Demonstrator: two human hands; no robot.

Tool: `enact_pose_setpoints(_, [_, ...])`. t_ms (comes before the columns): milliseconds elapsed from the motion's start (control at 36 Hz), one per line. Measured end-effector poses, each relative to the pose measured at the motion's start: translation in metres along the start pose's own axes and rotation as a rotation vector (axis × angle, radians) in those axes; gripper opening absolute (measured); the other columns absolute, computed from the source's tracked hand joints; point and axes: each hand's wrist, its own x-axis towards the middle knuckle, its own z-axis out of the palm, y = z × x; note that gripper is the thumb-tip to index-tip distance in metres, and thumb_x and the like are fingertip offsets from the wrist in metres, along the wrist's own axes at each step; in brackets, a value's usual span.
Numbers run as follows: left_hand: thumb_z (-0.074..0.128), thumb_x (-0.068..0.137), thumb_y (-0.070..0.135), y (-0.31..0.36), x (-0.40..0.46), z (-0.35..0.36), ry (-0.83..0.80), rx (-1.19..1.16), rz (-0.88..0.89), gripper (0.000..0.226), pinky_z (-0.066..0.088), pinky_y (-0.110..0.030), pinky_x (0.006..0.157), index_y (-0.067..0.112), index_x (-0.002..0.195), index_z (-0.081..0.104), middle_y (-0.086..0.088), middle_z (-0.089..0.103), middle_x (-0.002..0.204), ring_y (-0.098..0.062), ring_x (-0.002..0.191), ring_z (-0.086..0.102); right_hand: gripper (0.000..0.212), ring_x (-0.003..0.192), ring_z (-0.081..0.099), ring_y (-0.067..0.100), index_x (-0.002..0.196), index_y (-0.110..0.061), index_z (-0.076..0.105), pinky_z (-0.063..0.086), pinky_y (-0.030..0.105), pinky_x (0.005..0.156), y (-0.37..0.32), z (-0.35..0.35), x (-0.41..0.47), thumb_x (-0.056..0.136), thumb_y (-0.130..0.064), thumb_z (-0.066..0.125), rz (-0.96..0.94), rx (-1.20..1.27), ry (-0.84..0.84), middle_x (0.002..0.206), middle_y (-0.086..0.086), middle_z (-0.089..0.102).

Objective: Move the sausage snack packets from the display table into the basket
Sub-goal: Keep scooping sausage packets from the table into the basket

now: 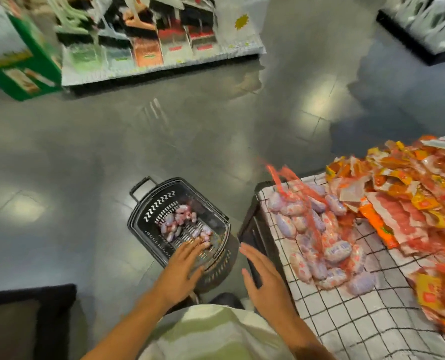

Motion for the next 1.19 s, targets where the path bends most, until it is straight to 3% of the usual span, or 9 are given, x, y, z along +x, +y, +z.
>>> enact_pose_setpoints(250, [0.052,0.103,0.037,-0.103,-0.027,-0.039,0.073,-0.132,-0.224,0.058,0.009,-0.033,0.125,0.027,0.156,0.031,0.005,0.023,0.165,-0.022,0.155,0.014,0.055,0.143,0.026,-0.011,0.151,-0.043,0.037,0.024,0.016,0.119,-0.025,0.074,0.074,0.101,-0.04,0.058,0.147,-0.177,-0.323,0.152,-0.038,0.026])
enact_pose_setpoints(389, [0.047,0.101,0.046,-0.16,-0.039,-0.045,0.056,-0.171,-0.294,0.06,0.019,-0.039,0.125,0.017,0.153,0.04,-0.005,0.035,0.16,-0.028,0.149,0.03,0.058,0.148,0.028,0.006,0.154,-0.03,0.038,0.025,0.023,0.121,-0.031,0.106,0.114,0.1,-0.034,0.059,0.212,-0.331,-0.483,0.159,-0.012,0.035])
enact_pose_setpoints(611, [0.054,0.102,0.036,-0.215,-0.05,-0.034,0.0,-0.207,-0.524,0.057,0.014,-0.038,0.125,0.02,0.154,0.038,-0.003,0.032,0.162,-0.029,0.15,0.029,0.053,0.135,0.048,0.014,0.146,-0.027,0.048,0.035,0.022,0.111,-0.022,0.13,0.168,0.097,-0.029,0.065,0.311,-0.494,-0.646,0.147,-0.009,0.052])
enact_pose_setpoints(806, [0.045,0.105,0.038,-0.227,-0.018,-0.001,-0.045,-0.248,-0.708,0.055,0.012,-0.033,0.126,0.024,0.156,0.031,0.002,0.027,0.165,-0.022,0.153,0.022,0.053,0.138,0.046,0.018,0.147,-0.019,0.049,0.037,0.029,0.113,0.022,0.153,0.23,0.096,-0.022,0.065,0.345,-0.588,-0.82,0.149,-0.001,0.052])
enact_pose_setpoints(917, [0.058,0.095,0.026,-0.223,0.025,0.034,0.1,-0.326,-0.745,0.047,0.032,-0.02,0.114,0.02,0.142,0.053,0.005,0.05,0.147,-0.019,0.136,0.05,0.052,0.134,0.05,0.014,0.148,-0.025,0.048,0.037,0.022,0.11,0.062,0.176,0.269,0.098,-0.022,0.062,0.31,-0.617,-0.93,0.149,-0.003,0.051])
enact_pose_setpoints(972, [0.058,0.095,0.025,-0.228,0.049,0.066,0.069,-0.443,-0.792,0.05,0.018,-0.011,0.111,0.021,0.145,0.05,0.006,0.047,0.149,-0.015,0.138,0.043,0.052,0.138,0.046,0.012,0.148,-0.026,0.046,0.032,0.019,0.113,0.09,0.191,0.285,0.098,-0.022,0.06,0.282,-0.635,-0.951,0.15,-0.006,0.049])
enact_pose_setpoints(1056, [0.058,0.097,0.031,-0.245,0.084,0.12,0.076,-0.569,-0.797,0.051,0.021,-0.013,0.115,0.022,0.147,0.048,0.007,0.043,0.151,-0.012,0.139,0.041,0.051,0.139,0.044,0.01,0.148,-0.03,0.046,0.031,0.018,0.114,0.133,0.218,0.303,0.099,-0.026,0.06,0.283,-0.638,-0.936,0.148,-0.01,0.05])
enact_pose_setpoints(1139, [0.052,0.097,0.043,-0.266,0.121,0.166,0.025,-0.562,-0.753,0.055,0.036,-0.031,0.117,0.031,0.15,0.041,0.014,0.037,0.155,-0.01,0.141,0.039,0.05,0.134,0.05,0.008,0.145,-0.034,0.048,0.038,0.023,0.112,0.18,0.25,0.315,0.098,-0.026,0.061,0.334,-0.617,-0.903,0.145,-0.011,0.053])
enact_pose_setpoints(1194, [0.054,0.099,0.037,-0.284,0.149,0.195,-0.026,-0.574,-0.771,0.055,0.025,-0.026,0.122,0.029,0.152,0.039,0.01,0.035,0.158,-0.011,0.145,0.033,0.05,0.135,0.049,0.009,0.146,-0.034,0.048,0.039,0.025,0.112,0.214,0.273,0.32,0.098,-0.026,0.061,0.356,-0.61,-0.916,0.145,-0.009,0.052])
